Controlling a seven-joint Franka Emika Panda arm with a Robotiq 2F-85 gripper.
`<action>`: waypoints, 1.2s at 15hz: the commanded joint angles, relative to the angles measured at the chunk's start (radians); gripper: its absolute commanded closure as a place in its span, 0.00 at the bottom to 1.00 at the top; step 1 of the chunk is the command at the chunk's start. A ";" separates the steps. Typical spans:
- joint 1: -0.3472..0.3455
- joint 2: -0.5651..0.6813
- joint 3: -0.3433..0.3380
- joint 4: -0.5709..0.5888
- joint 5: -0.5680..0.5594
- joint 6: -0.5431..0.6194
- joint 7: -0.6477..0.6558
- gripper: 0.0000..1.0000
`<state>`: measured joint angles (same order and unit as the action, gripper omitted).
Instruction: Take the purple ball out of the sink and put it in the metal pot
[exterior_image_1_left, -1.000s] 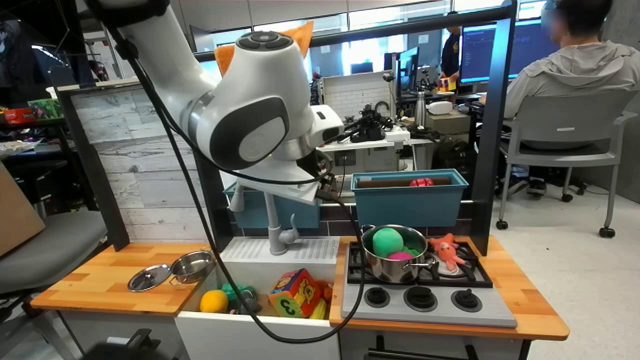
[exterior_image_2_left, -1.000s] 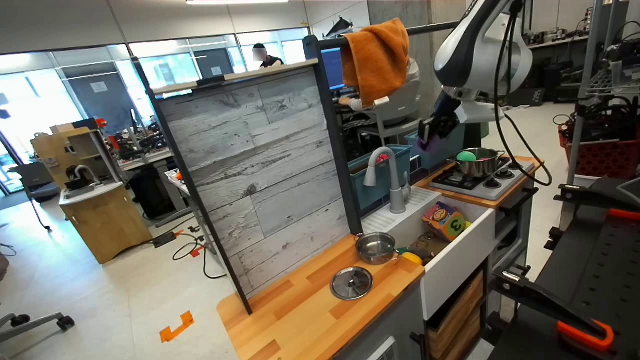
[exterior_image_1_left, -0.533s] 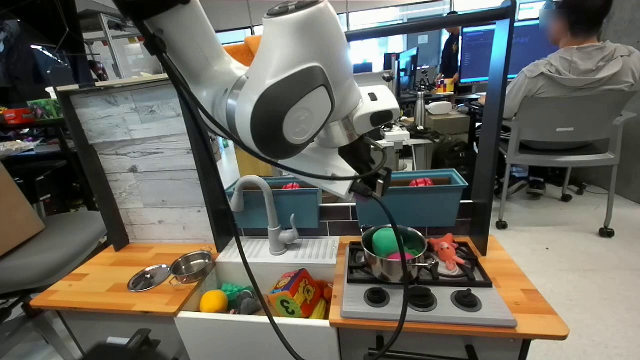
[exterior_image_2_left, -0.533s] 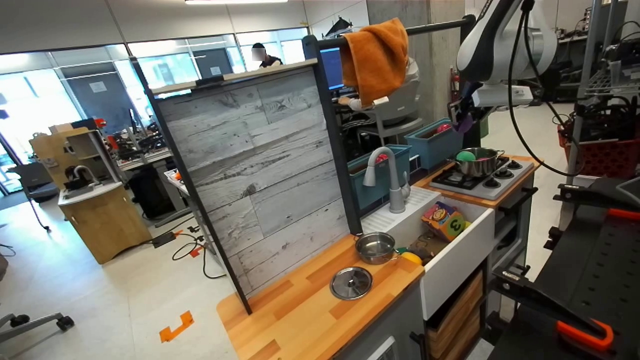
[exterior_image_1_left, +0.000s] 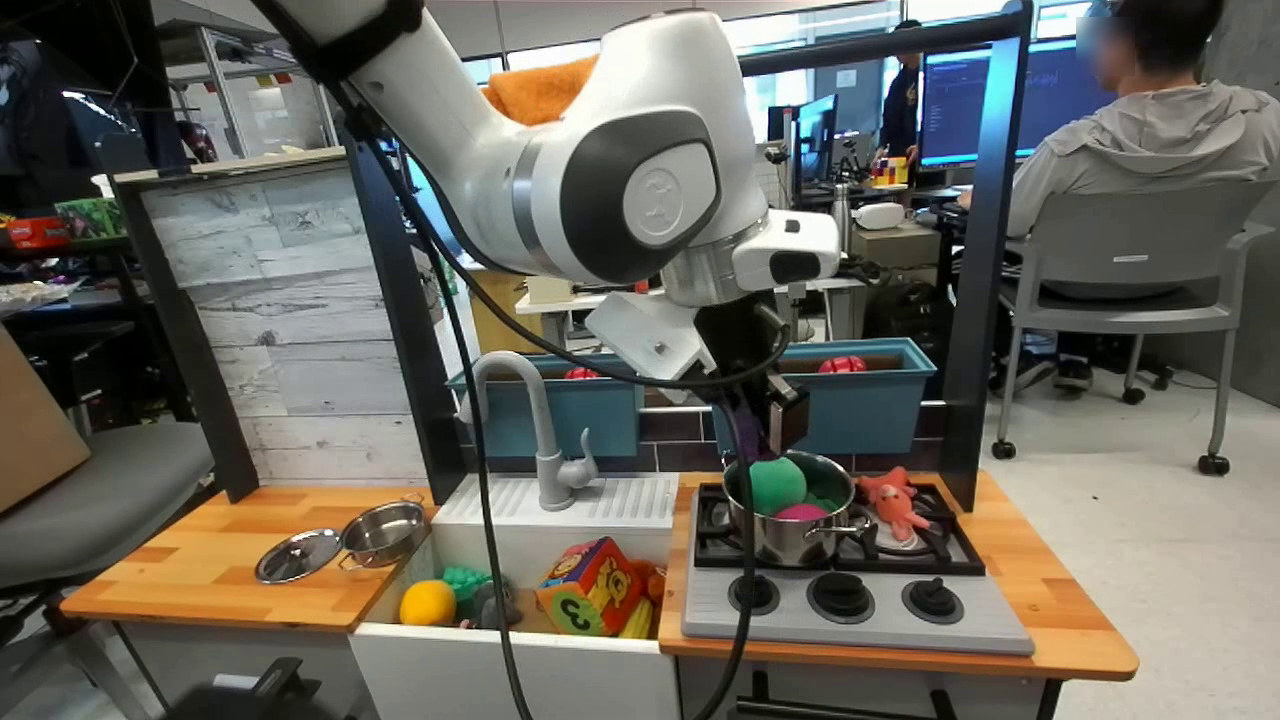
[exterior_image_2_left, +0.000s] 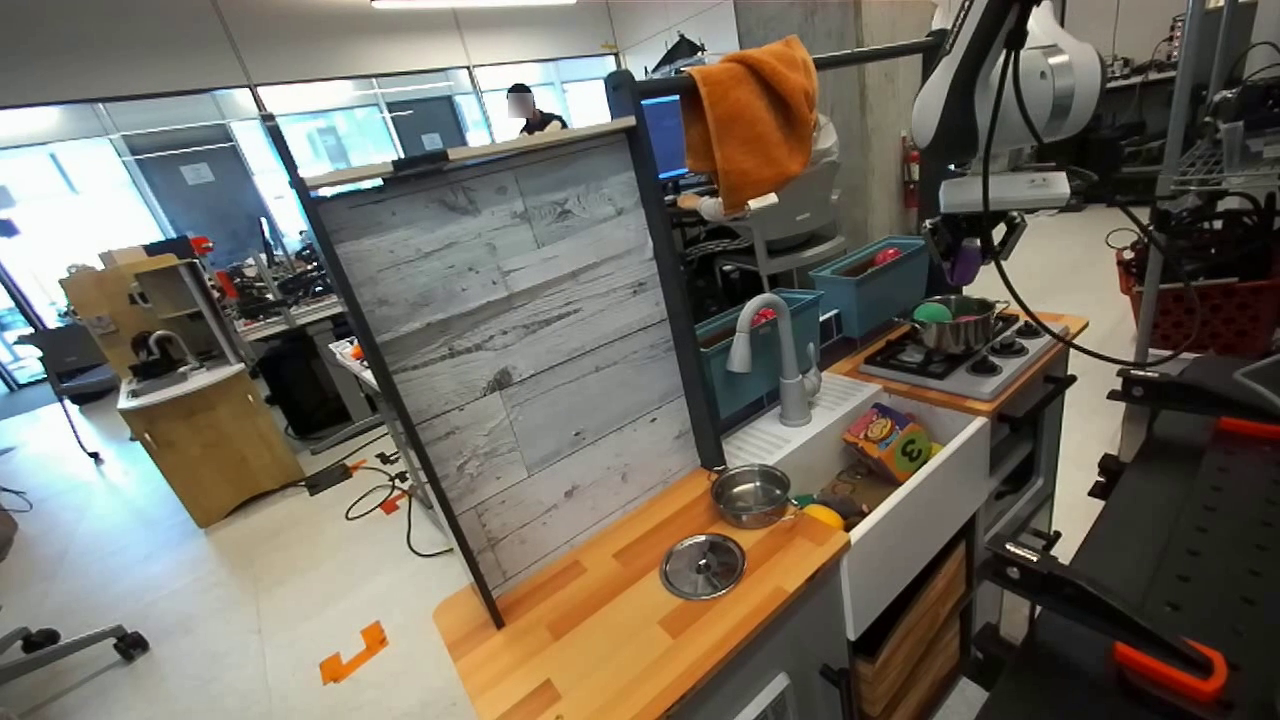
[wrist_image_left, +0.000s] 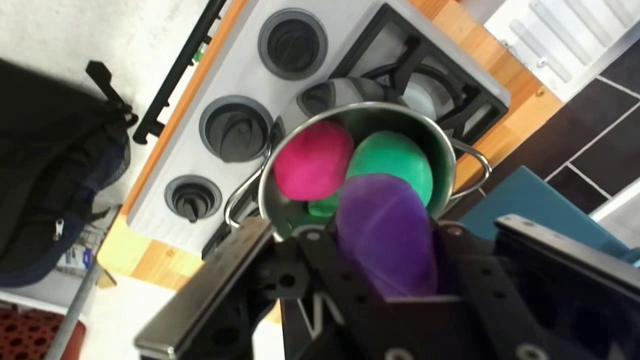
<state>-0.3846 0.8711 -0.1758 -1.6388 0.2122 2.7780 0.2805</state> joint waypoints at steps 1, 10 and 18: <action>-0.018 0.109 0.006 0.189 0.068 -0.145 0.065 0.94; -0.065 0.295 -0.015 0.456 0.098 -0.300 0.199 0.94; -0.088 0.345 0.013 0.559 0.126 -0.404 0.224 0.12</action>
<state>-0.4582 1.1787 -0.1761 -1.1604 0.3102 2.4212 0.4987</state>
